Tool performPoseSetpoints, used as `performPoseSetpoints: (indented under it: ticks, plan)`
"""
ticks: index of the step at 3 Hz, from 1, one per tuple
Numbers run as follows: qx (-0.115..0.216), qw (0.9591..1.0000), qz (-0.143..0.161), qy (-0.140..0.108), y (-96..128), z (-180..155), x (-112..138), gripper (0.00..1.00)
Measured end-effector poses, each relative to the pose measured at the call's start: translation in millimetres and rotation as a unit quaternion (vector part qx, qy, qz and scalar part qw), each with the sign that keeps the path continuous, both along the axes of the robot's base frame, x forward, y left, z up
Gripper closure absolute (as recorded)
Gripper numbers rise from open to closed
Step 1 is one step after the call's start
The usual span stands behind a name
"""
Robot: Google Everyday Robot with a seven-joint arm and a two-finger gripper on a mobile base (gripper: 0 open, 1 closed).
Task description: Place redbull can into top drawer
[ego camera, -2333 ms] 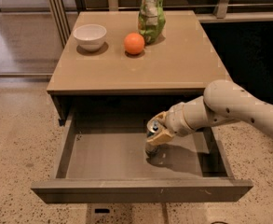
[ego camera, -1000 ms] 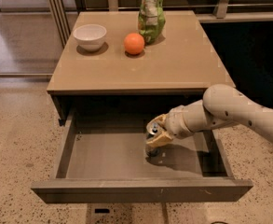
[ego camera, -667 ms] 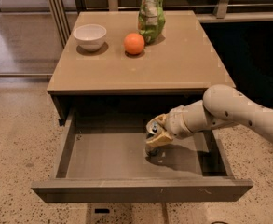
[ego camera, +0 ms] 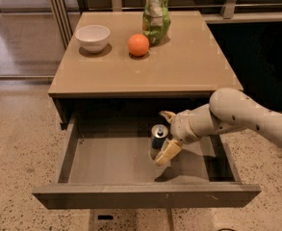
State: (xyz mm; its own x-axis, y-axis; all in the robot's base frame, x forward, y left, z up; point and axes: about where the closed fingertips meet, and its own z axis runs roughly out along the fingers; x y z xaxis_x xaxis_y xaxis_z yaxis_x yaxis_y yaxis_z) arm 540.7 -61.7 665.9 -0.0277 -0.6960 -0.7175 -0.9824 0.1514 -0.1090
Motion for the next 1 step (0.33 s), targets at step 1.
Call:
performPoseSetpoints:
  ticks: [1]
  plan:
    - [0.000, 1.0000, 0.000, 0.000, 0.0, 0.0, 0.0, 0.00]
